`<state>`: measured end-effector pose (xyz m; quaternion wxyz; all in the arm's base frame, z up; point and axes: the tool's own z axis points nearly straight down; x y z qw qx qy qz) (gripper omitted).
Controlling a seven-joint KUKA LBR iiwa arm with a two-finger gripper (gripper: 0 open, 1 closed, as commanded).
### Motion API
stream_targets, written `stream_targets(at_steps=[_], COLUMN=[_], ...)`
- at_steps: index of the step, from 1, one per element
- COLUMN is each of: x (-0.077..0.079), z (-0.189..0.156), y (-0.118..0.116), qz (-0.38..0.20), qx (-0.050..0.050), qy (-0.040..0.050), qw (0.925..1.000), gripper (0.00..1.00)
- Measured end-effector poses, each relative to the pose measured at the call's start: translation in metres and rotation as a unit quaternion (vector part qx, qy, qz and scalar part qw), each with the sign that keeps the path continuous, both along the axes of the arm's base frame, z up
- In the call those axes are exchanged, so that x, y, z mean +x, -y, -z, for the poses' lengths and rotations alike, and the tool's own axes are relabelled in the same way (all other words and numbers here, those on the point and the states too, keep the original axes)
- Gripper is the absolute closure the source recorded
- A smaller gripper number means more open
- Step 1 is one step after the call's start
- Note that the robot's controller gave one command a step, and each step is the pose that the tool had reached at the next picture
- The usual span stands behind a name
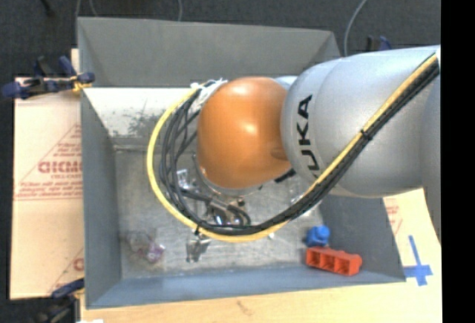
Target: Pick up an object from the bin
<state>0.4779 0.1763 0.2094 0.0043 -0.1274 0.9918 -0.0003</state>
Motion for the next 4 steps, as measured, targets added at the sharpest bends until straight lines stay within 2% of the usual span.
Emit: stream_targets(at_steps=[1,2,3,4], x=[0.044,-0.001,0.017,0.026], z=[0.105,-0.011,0.136,0.135], y=[-0.057,-0.013,-0.015,0.022], qz=[-0.146,-0.061,-0.171,-0.225], qx=[-0.001,0.001,0.0,0.002], qy=[-0.0034,-0.0002,0.0022,0.002], qw=[0.9893,0.9981,0.9853,0.9744], gripper=[0.0,0.0,0.0,0.0])
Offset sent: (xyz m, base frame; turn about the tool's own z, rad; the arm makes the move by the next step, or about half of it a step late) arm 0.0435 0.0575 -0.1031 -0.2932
